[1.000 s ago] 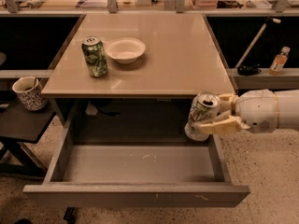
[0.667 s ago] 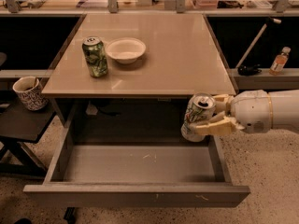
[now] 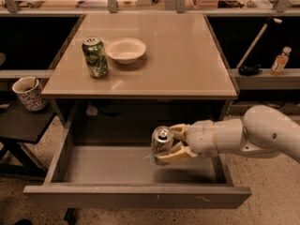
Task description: Place 7up can into top drawer
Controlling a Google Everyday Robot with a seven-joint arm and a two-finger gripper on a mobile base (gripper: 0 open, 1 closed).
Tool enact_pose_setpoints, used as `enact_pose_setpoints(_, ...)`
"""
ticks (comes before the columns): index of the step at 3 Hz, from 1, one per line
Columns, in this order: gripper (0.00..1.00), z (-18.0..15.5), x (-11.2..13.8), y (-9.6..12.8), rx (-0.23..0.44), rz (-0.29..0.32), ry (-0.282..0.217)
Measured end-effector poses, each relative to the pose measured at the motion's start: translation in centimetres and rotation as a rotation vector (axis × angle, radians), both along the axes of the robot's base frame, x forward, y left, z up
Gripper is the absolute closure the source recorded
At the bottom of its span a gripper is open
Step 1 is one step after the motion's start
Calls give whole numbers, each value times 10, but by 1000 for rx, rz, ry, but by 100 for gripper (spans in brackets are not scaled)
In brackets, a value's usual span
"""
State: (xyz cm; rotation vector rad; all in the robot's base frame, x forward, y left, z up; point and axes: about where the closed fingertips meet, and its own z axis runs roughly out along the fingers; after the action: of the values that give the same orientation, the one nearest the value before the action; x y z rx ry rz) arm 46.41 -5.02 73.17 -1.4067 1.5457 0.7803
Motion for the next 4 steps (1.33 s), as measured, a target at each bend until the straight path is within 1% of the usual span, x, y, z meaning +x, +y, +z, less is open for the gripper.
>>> enact_pose_setpoints(1, 100, -7, 0, 2, -9, -8, 2)
enact_pose_setpoints(2, 100, -11, 2, 5, -50, -6, -13)
enact_pose_setpoints(3, 100, -54, 18, 8, -87, 7, 59)
enact_pose_setpoints(4, 100, -101, 32, 10, -115, 26, 146)
